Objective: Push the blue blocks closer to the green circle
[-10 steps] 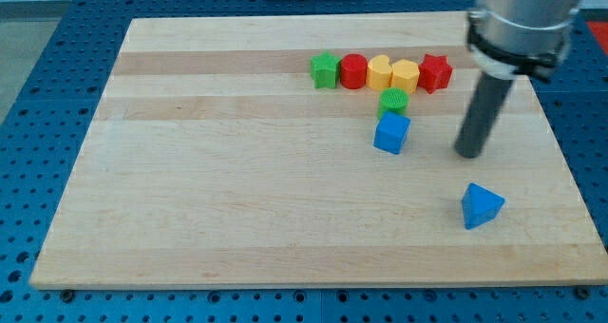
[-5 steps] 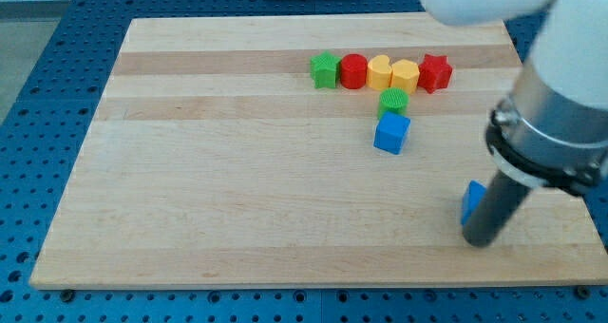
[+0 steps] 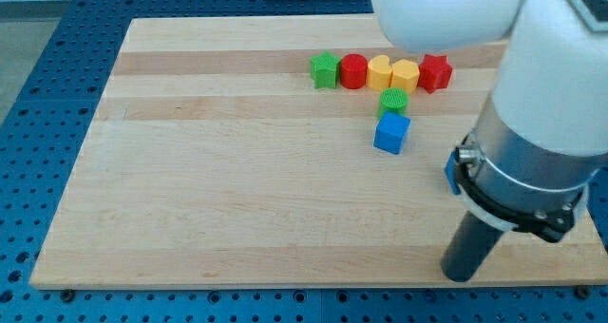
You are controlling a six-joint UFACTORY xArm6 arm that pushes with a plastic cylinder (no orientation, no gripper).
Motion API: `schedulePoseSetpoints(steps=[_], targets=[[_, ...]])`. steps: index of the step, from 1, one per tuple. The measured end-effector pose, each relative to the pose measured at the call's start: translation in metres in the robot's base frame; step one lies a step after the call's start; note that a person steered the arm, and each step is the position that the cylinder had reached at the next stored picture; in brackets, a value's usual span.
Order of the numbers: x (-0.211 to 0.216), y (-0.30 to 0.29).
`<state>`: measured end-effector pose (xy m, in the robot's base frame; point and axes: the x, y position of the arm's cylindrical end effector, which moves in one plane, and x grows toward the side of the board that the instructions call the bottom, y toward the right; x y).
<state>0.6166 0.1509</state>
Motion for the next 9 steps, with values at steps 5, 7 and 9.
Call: schedulePoseSetpoints(steps=[5,7,9], targets=[[-0.120,0.063],[-0.118,0.043],[-0.108,0.014]])
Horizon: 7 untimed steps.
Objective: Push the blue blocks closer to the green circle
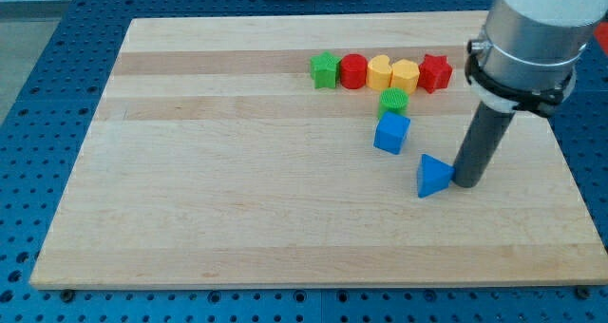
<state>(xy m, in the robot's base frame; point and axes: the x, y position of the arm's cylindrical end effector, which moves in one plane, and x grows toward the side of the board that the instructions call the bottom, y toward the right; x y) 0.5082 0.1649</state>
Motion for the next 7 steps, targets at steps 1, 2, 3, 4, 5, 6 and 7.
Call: schedulePoseSetpoints(steps=[1,2,3,4,5,6,7], targets=[[0.003,-0.016],[0.004,-0.037],[0.012,-0.053],[0.030,-0.047],[0.054,-0.031],[0.056,-0.047],[0.056,-0.087]])
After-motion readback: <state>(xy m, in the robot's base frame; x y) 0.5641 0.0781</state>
